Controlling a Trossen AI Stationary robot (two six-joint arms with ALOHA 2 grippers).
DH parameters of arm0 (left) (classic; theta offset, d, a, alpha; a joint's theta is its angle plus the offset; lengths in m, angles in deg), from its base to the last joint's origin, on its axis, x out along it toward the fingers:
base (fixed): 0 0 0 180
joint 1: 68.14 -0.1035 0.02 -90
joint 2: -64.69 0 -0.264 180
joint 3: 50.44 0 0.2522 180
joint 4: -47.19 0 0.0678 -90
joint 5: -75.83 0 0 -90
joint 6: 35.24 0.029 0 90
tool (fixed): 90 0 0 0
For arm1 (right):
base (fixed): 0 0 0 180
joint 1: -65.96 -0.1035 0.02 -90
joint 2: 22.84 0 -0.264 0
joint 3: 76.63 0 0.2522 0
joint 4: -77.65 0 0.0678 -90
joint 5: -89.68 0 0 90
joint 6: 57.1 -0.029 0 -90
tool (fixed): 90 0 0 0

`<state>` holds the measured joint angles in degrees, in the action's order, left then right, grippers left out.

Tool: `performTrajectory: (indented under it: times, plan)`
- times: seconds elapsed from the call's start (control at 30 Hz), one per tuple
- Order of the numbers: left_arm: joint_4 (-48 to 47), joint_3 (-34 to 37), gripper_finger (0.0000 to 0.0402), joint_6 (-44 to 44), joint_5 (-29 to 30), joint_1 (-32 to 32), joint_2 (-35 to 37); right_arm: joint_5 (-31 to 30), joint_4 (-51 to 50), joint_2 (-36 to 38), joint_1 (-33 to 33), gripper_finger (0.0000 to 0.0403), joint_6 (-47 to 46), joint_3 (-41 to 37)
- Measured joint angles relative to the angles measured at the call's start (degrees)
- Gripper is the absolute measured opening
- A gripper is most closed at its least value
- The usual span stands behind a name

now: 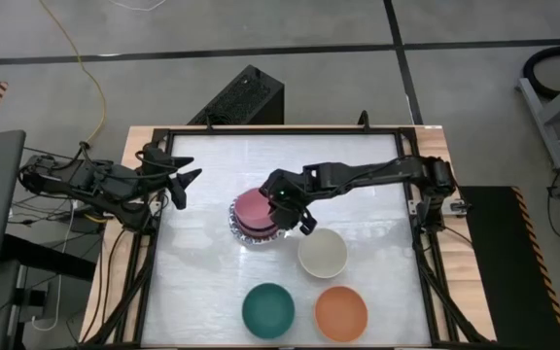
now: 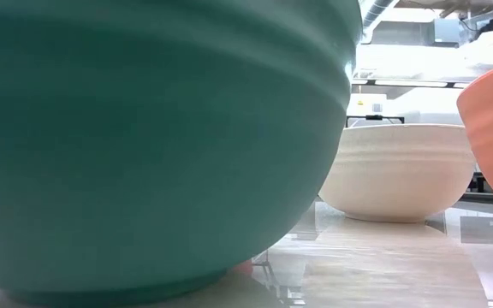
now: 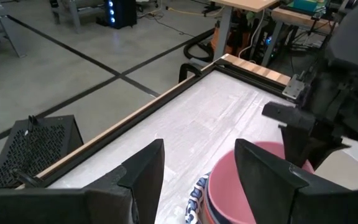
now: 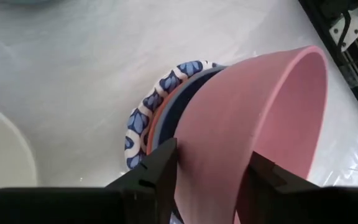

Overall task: Nest bowls inside each other
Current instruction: Stack the pink bowl on top of the blue bowl

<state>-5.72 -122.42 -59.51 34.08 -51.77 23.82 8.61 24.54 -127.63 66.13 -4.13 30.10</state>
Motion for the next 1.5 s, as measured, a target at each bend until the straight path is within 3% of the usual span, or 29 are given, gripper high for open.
performTrajectory:
  times: [0.3,0.7,0.9,1.17,1.27,1.4,1.5]
  plan:
    - [-0.02,0.00,0.0185,1.09,0.40,0.01,0.00,0.00,-1.58,-0.66,0.29,0.0153,0.92,1.38]
    - [-0.04,0.00,0.0185,1.09,1.73,0.01,-0.01,-0.65,-1.49,-1.42,0.11,0.0217,0.25,1.42]
    - [-0.04,0.00,0.0185,1.09,1.71,0.01,0.01,-2.38,-2.33,-0.43,-0.61,0.0215,-0.41,2.51]
    - [-0.60,0.00,0.0185,1.09,1.68,0.01,0.00,-3.19,-4.87,1.97,-1.36,0.0167,-1.54,4.46]
    - [-0.81,0.00,0.0185,1.09,1.66,-0.01,0.01,-8.95,-5.35,2.55,-1.88,0.0120,-3.88,4.46]
    - [-1.04,0.00,0.0185,1.09,1.64,-0.01,0.00,-16.23,-5.45,2.54,-3.19,0.0024,-4.03,4.39]
    - [-1.05,0.00,0.0185,1.09,1.62,0.00,0.01,-20.14,-2.80,2.56,-4.84,0.0014,-5.76,3.45]
